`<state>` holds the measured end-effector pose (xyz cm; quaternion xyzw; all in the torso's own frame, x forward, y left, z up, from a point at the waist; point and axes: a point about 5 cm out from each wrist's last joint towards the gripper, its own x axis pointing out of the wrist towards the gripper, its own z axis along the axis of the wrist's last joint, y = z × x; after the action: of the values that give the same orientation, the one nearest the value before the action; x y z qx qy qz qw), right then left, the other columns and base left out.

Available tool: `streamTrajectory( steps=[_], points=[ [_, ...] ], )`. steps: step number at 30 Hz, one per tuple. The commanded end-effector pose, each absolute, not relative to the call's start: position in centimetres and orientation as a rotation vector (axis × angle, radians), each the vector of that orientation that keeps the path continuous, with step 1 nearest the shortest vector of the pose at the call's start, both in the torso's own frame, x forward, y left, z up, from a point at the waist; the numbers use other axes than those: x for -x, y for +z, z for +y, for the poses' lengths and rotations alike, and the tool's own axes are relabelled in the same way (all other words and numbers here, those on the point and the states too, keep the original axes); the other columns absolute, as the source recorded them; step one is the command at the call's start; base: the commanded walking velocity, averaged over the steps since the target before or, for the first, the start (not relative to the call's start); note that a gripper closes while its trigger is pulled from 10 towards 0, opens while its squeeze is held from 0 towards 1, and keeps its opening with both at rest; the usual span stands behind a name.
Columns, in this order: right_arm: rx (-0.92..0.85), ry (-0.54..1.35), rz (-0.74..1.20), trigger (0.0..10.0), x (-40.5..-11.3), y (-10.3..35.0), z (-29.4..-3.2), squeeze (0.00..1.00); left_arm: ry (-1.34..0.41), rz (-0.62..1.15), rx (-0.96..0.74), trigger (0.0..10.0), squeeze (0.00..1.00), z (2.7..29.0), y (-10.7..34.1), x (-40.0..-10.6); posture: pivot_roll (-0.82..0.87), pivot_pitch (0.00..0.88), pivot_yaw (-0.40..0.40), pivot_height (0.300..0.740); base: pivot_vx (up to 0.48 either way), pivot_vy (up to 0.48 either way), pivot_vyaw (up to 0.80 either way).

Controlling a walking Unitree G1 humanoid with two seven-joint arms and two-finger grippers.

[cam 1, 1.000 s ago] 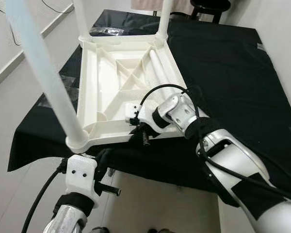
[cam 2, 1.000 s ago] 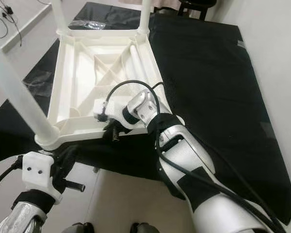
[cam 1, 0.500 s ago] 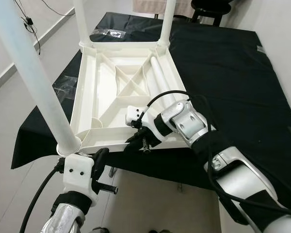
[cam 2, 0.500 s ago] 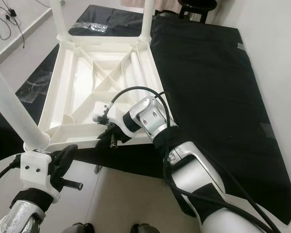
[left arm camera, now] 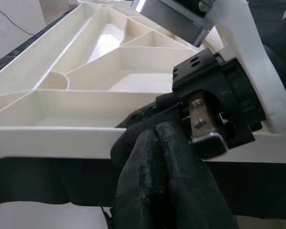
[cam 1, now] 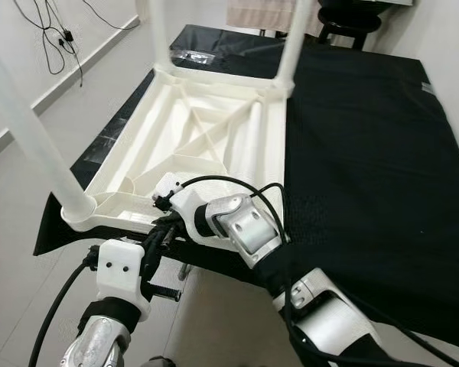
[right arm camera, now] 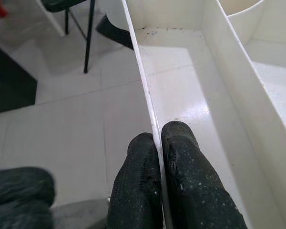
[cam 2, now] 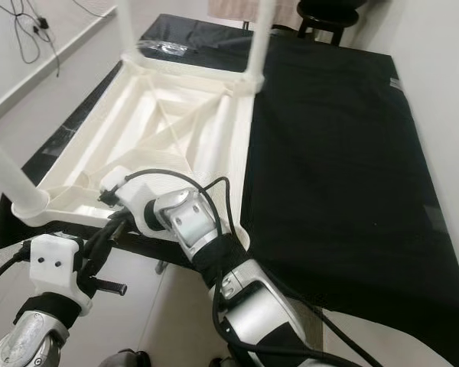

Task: Building children table

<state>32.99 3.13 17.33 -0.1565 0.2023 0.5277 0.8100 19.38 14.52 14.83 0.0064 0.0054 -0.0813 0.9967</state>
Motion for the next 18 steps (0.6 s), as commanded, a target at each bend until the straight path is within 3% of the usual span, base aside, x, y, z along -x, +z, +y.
streamTrajectory(
  steps=[1,8,9,15,16,18],
  points=[
    [0.288,1.035,0.430,0.0,-33.7,17.3,2.4,0.00,-0.192,0.021,-0.014,10.0,0.00,14.1,14.6,-19.2,0.04,0.162,-0.070,0.740,0.000,0.000,0.00],
    [0.281,0.986,0.337,0.0,-34.9,19.6,3.4,0.00,-0.191,0.019,-0.012,10.0,0.00,14.0,14.6,-19.2,0.05,0.164,-0.073,0.740,0.000,0.000,0.00],
    [0.312,1.024,0.287,10.0,-34.9,20.1,3.8,0.00,-0.191,0.019,-0.012,10.0,0.00,14.0,14.6,-19.2,0.05,0.164,-0.073,0.740,0.000,0.000,0.00],
    [0.397,1.047,0.193,10.0,-35.3,21.0,4.1,0.00,-0.193,0.020,-0.012,10.0,0.00,14.0,14.6,-19.3,0.05,0.164,-0.071,0.740,0.000,0.000,0.00],
    [0.463,0.992,0.158,10.0,-36.0,21.3,3.7,0.91,-0.194,0.021,-0.013,10.0,0.00,14.0,14.6,-19.2,0.05,0.163,-0.071,0.740,0.000,0.000,0.00],
    [0.463,0.992,0.158,10.0,-36.0,21.3,3.7,0.91,-0.194,0.021,-0.013,10.0,0.00,14.0,14.6,-19.2,0.05,0.163,-0.071,0.740,0.000,0.000,0.00]
  ],
)
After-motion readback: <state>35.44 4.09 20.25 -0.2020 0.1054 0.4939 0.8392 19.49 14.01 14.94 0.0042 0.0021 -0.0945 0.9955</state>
